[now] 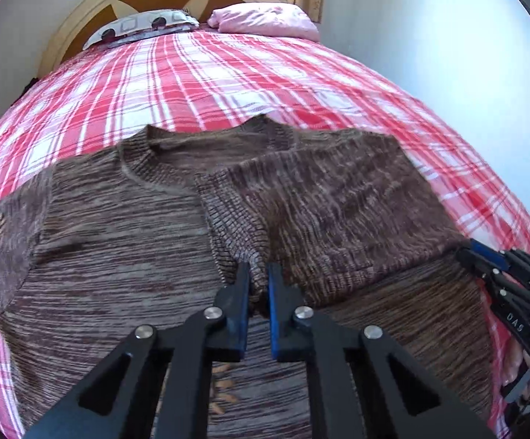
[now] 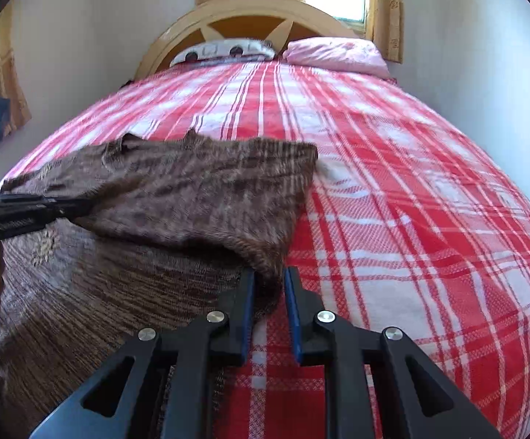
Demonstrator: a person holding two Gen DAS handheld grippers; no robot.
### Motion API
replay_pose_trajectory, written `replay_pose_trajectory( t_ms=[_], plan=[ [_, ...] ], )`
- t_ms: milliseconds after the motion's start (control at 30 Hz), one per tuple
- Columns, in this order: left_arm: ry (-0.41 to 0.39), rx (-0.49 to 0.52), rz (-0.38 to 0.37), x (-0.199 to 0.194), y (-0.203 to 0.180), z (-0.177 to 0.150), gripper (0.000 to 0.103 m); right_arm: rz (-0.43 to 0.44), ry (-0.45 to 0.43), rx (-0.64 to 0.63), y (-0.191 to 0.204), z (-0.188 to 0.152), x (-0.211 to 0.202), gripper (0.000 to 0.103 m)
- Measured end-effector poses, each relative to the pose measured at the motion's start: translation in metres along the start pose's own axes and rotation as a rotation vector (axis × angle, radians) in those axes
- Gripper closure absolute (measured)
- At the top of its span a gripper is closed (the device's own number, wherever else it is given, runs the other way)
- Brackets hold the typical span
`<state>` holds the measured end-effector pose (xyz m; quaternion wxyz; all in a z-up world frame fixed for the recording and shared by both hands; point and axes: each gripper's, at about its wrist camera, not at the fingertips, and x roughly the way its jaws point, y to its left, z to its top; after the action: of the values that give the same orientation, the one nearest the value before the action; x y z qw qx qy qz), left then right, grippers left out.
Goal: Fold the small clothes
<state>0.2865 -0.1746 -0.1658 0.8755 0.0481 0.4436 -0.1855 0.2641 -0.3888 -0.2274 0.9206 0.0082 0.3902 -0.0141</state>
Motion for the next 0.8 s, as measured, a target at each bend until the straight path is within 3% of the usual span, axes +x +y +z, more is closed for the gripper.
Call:
replay_pose_trajectory(
  t_ms=[133, 167, 200, 267, 333, 400, 433, 467, 533, 600, 667, 800],
  plan=[
    [0.017, -0.010, 0.002, 0.010, 0.002, -0.004, 0.085, -0.009, 0.005, -0.014, 0.001, 0.000, -0.002, 0.086],
    [0.005, -0.014, 0.012, 0.008, 0.001, -0.004, 0.080, -0.012, 0.004, -0.011, 0.000, 0.000, -0.004, 0.086],
    [0.000, -0.017, 0.022, 0.006, 0.001, -0.004, 0.065, -0.021, 0.000, -0.007, -0.001, 0.000, -0.007, 0.086],
    [-0.052, 0.005, 0.039, -0.005, -0.001, -0.002, 0.047, -0.037, -0.019, -0.017, 0.002, 0.001, -0.017, 0.086],
    [-0.131, 0.034, 0.076, -0.019, -0.001, 0.003, 0.039, -0.038, -0.055, -0.033, 0.008, 0.003, -0.029, 0.085],
    [-0.151, 0.041, 0.113, -0.020, 0.000, 0.011, 0.030, 0.003, -0.098, -0.023, 0.012, 0.008, -0.039, 0.083],
    [-0.136, 0.038, 0.128, -0.015, 0.001, 0.016, 0.030, 0.037, -0.111, -0.012, 0.011, 0.010, -0.040, 0.073],
    [-0.114, 0.038, 0.145, -0.006, 0.002, 0.020, 0.030, 0.090, -0.129, 0.000, 0.012, 0.012, -0.040, 0.054],
    [-0.065, 0.054, 0.190, 0.013, 0.001, 0.022, 0.030, 0.151, -0.160, -0.004, 0.015, 0.014, -0.036, 0.036],
    [0.014, 0.075, 0.275, 0.035, 0.004, 0.018, 0.027, 0.163, -0.094, -0.019, 0.019, 0.016, -0.019, 0.036],
    [-0.005, 0.055, 0.253, 0.031, 0.009, 0.013, 0.027, 0.196, 0.010, -0.008, 0.020, 0.013, -0.002, 0.036],
    [-0.018, 0.073, 0.264, 0.021, 0.012, 0.006, 0.020, 0.134, 0.045, -0.060, 0.024, 0.006, 0.002, 0.036]
  ],
)
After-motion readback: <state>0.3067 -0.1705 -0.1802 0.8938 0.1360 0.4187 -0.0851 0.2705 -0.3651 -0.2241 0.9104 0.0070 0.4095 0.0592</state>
